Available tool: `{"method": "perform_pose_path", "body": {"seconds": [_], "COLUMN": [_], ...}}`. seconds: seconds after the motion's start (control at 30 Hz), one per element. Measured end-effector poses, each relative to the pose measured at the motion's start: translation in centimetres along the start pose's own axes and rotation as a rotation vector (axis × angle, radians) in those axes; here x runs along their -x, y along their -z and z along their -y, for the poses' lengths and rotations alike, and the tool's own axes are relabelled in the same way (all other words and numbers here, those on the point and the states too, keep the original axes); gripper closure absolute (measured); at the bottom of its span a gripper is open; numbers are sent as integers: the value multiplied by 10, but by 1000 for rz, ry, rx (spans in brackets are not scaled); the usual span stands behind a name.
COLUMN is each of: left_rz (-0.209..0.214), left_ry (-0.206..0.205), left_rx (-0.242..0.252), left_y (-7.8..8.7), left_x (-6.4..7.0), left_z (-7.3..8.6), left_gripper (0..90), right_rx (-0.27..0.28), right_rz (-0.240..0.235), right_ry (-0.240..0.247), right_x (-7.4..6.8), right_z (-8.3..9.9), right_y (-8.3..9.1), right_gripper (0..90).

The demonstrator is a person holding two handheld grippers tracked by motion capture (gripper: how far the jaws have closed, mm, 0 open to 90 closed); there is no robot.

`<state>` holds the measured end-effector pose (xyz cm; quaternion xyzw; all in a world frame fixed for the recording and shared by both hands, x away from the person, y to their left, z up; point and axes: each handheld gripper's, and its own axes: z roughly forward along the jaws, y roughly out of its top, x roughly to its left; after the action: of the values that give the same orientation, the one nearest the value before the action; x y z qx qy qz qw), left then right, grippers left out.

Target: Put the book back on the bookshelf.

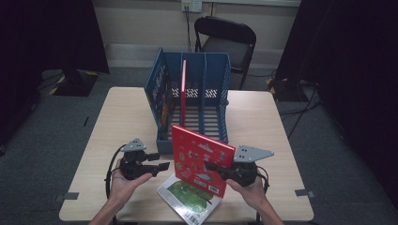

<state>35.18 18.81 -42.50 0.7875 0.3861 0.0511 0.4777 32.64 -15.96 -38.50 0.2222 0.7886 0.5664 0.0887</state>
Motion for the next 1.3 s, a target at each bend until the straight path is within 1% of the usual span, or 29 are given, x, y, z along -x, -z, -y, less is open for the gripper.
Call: {"method": "perform_pose_path", "body": {"seconds": [0.1, 0.17, 0.23, 0.37, 0.43, 0.6, 0.67, 0.7, 0.73, 0.8, 0.87, 0.9, 0.97, 1.0, 1.03, 1.07, 1.1, 1.2, 1.23, 1.3], "left_rz": [-8, -19, -21, -24, -24, -27, -41, -55, -55, -70, -72, -75, -75, -71, -58, -58, -65, -63, -71, -74], "left_ry": [21, 27, 35, 39, 45, 48, 47, 42, 42, 42, 64, 65, 62, 66, 74, 74, 70, 79, 78, 83], "left_rx": [-7, -3, 4, 6, 8, 4, -1, -14, -14, -25, -11, -9, -12, -10, -5, -5, -7, -1, 1, 2], "left_y": [2, 3, 4, 5, 6, 6, 6, 7, 7, 9, 11, 11, 11, 11, 11, 11, 11, 11, 11, 12], "left_x": [-6, -8, -9, -11, -12, -14, -16, -17, -17, -19, -22, -22, -23, -22, -23, -23, -23, -24, -25, -26], "left_z": [3, 5, 5, 4, 4, 5, 5, 7, 7, 9, 10, 9, 9, 9, 9, 9, 9, 8, 9, 9], "left_gripper": [377, 373, 373, 372, 372, 369, 363, 352, 350, 347, 347, 346, 346, 346, 348, 349, 349, 351, 351, 351], "right_rx": [1, 2, 0, 20, 23, 35, 34, 34, 34, 38, 36, 40, 40, 40, 44, 44, 46, 59, 62, 73], "right_rz": [10, 15, 21, 19, 35, 41, 53, 56, 56, 56, 63, 67, 69, 72, 70, 70, 66, 72, 72, 85], "right_ry": [-8, -15, -17, -25, -18, -27, -22, -27, -27, -31, -30, -30, -30, -29, -30, -30, -29, -30, -31, -34], "right_x": [1, 2, 2, 4, 3, 6, 6, 7, 7, 7, 7, 8, 9, 9, 10, 10, 11, 11, 11, 14], "right_z": [-2, -3, -4, -7, -11, -15, -17, -18, -18, -20, -22, -25, -26, -28, -31, -31, -32, -36, -37, -41], "right_y": [4, 7, 8, 13, 16, 22, 24, 26, 26, 28, 31, 33, 34, 35, 36, 36, 37, 38, 39, 40], "right_gripper": [806, 806, 807, 807, 807, 807, 807, 807, 807, 806, 807, 807, 806, 807, 807, 807, 807, 806, 807, 806]}}
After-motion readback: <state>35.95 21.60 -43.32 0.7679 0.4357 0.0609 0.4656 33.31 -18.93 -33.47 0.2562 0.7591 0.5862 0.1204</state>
